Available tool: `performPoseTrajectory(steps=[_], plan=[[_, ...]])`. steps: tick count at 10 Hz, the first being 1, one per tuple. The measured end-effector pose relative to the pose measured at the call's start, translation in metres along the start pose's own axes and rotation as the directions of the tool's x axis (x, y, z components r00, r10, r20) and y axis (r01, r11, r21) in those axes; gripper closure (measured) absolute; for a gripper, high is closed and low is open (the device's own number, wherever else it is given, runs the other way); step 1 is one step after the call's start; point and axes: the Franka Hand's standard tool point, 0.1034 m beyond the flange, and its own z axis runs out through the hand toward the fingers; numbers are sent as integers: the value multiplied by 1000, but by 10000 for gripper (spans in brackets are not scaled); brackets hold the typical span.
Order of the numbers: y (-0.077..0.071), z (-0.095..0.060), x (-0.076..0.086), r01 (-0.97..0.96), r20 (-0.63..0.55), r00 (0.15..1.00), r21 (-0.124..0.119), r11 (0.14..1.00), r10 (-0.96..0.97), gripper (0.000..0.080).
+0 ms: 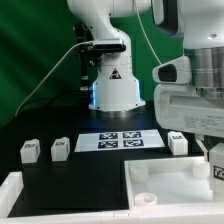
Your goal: Assemble one leg
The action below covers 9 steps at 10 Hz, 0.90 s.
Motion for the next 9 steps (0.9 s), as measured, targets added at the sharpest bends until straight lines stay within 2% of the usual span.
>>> performPoseTrajectory(steps=[1,3,4,7,8,9], plan=[[0,1,-2,-144,-10,989,25,989,144,502],[2,1,-1,-428,32,903,114,896,428,502],[1,1,-5,-468,43,883,108,877,466,502],[-3,2,-12,-696,109,718,91,712,688,502],[-3,2,-12,-678,107,735,94,729,670,502],[-3,2,-12,-676,106,737,94,731,667,429]])
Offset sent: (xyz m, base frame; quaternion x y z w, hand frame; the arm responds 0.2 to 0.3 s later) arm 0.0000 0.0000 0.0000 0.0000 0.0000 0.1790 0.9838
